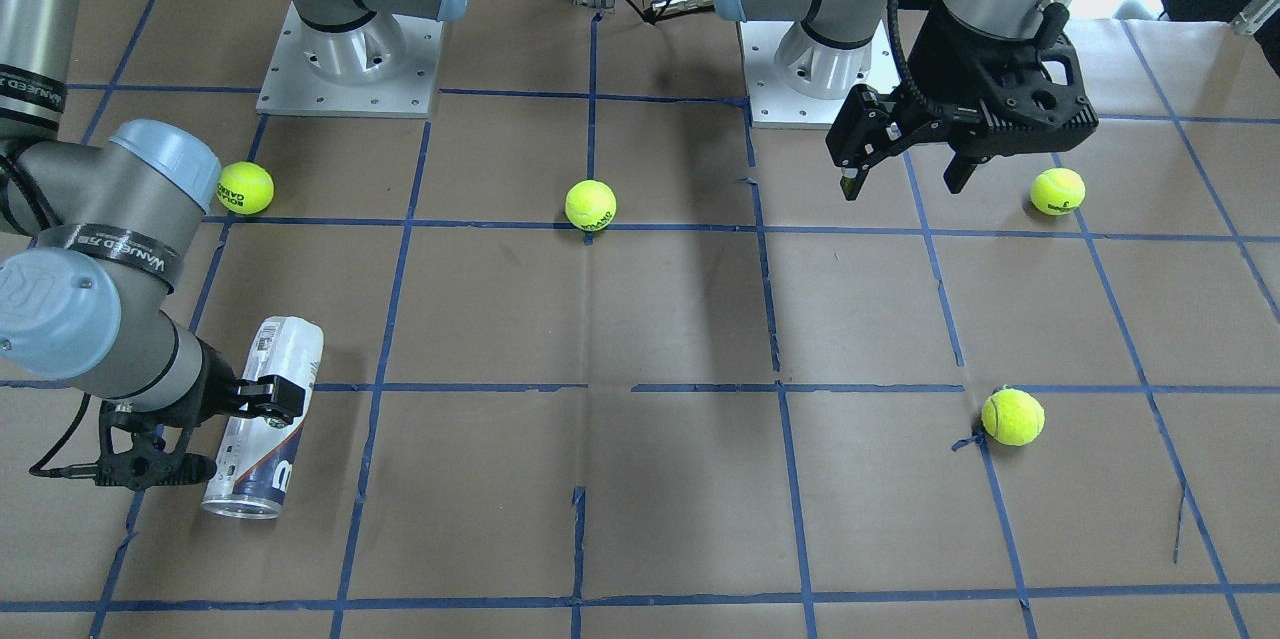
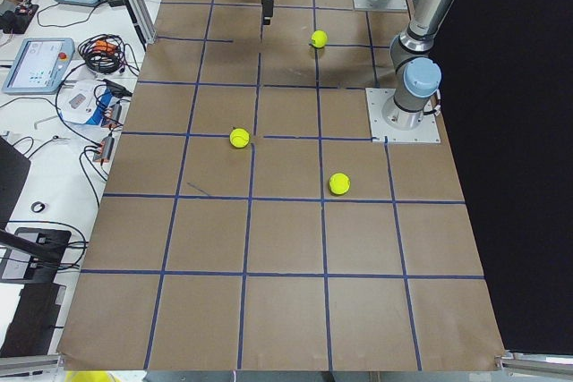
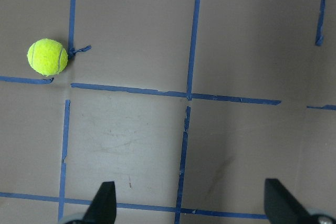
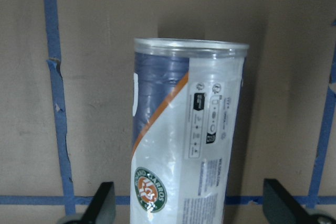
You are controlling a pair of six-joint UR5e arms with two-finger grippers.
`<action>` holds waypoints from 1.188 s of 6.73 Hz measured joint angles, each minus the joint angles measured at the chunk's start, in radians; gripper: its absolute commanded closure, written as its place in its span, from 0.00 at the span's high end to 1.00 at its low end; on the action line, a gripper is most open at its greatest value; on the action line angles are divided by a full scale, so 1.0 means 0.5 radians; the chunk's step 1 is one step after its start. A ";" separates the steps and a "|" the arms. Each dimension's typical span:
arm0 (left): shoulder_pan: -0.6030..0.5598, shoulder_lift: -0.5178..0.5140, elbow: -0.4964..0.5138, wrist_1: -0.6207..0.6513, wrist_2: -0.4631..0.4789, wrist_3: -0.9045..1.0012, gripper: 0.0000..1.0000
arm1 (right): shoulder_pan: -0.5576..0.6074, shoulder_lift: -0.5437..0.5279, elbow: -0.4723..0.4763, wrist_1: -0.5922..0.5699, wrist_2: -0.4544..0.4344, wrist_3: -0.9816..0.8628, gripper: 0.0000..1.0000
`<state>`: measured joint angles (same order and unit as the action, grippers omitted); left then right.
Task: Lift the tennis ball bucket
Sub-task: 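Lower the right gripper onto the lying tennis ball can and grasp it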
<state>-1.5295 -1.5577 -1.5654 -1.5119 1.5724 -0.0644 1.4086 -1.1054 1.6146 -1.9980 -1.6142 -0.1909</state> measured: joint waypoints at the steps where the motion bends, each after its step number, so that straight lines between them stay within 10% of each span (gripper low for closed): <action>1: 0.000 0.000 0.000 0.001 -0.001 0.000 1.00 | -0.001 0.029 0.003 -0.024 0.001 0.002 1.00; 4: 0.000 -0.001 0.004 0.002 -0.001 0.000 1.00 | -0.001 0.138 0.002 -0.122 0.044 0.016 1.00; 7: 0.000 -0.002 0.005 0.000 0.000 0.000 1.00 | -0.001 0.169 0.004 -0.139 0.072 0.009 0.58; 8: 0.000 -0.002 0.005 -0.001 0.000 0.000 1.00 | -0.001 0.168 -0.003 -0.138 0.070 -0.001 0.58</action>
<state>-1.5294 -1.5585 -1.5631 -1.5123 1.5723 -0.0644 1.4082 -1.0215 1.6130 -2.0669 -1.5791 -0.1912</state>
